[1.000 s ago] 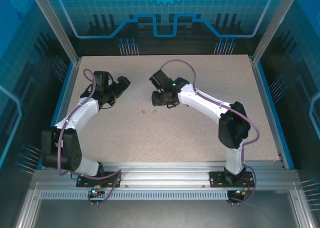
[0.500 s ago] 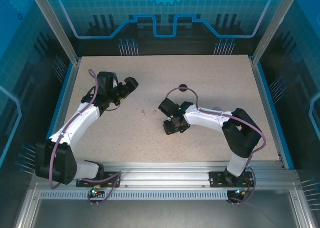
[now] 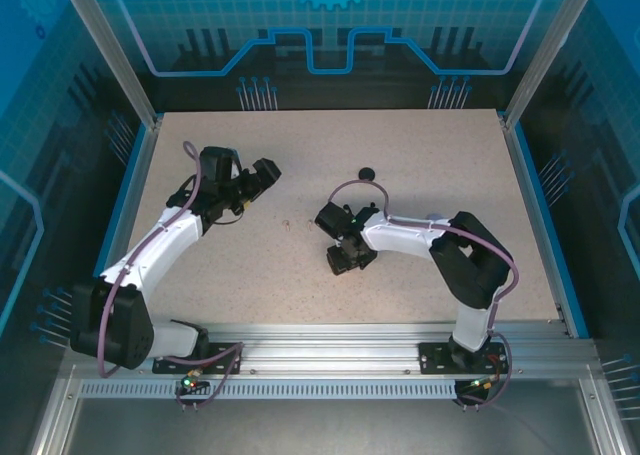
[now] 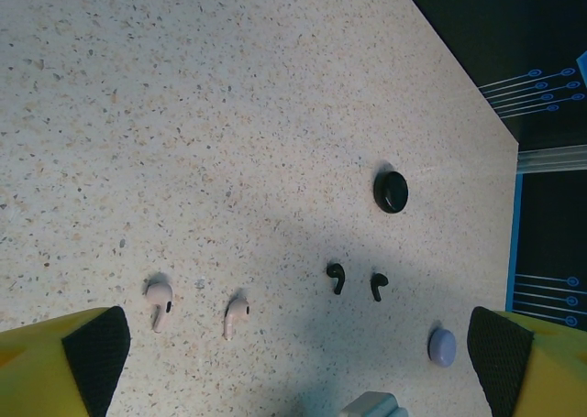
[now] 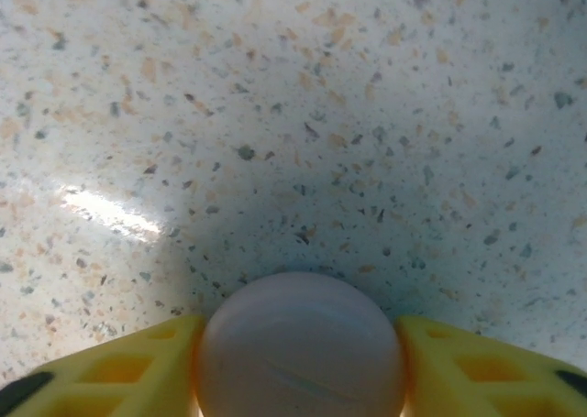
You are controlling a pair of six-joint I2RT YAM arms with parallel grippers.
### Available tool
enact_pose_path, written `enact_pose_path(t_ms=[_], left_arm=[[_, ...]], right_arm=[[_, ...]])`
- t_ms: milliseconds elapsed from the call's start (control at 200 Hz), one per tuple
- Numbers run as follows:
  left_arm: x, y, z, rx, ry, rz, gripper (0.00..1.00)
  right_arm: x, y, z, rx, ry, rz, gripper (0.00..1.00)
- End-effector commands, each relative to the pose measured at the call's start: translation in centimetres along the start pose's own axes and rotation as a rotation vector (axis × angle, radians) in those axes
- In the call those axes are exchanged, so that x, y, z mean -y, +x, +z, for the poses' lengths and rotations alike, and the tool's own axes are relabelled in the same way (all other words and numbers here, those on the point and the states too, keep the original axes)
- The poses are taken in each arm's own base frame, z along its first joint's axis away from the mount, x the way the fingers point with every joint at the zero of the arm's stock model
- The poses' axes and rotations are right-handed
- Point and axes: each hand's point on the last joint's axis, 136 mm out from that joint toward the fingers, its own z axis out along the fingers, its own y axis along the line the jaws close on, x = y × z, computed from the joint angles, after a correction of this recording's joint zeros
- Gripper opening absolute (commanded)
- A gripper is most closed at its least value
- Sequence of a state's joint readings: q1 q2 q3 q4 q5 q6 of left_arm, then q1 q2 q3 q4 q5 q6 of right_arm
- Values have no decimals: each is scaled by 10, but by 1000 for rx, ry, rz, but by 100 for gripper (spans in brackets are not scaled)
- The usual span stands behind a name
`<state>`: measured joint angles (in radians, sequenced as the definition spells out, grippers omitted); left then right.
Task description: Insert the wireless bluetooth earbuds into the charging case
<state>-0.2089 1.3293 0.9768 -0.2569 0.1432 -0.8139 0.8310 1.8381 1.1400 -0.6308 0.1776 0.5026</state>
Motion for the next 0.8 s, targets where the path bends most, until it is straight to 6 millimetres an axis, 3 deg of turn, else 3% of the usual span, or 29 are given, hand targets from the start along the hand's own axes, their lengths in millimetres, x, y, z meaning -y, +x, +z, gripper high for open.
enact_pose_path(t_ms=[0, 195, 300, 795], left_arm=[[0, 2, -6, 15, 2, -9, 99], [2, -1, -10, 30, 7, 0, 99], [3, -2, -12, 37, 6, 6, 99], [6, -4, -13, 45, 14, 11, 99]], right_arm=[[-2, 11, 3, -52, 22, 6, 65], [-5, 1, -32, -29, 32, 181, 74], [-1, 2, -39, -40, 68, 316, 74], [1, 7, -11, -85, 145, 382, 74]])
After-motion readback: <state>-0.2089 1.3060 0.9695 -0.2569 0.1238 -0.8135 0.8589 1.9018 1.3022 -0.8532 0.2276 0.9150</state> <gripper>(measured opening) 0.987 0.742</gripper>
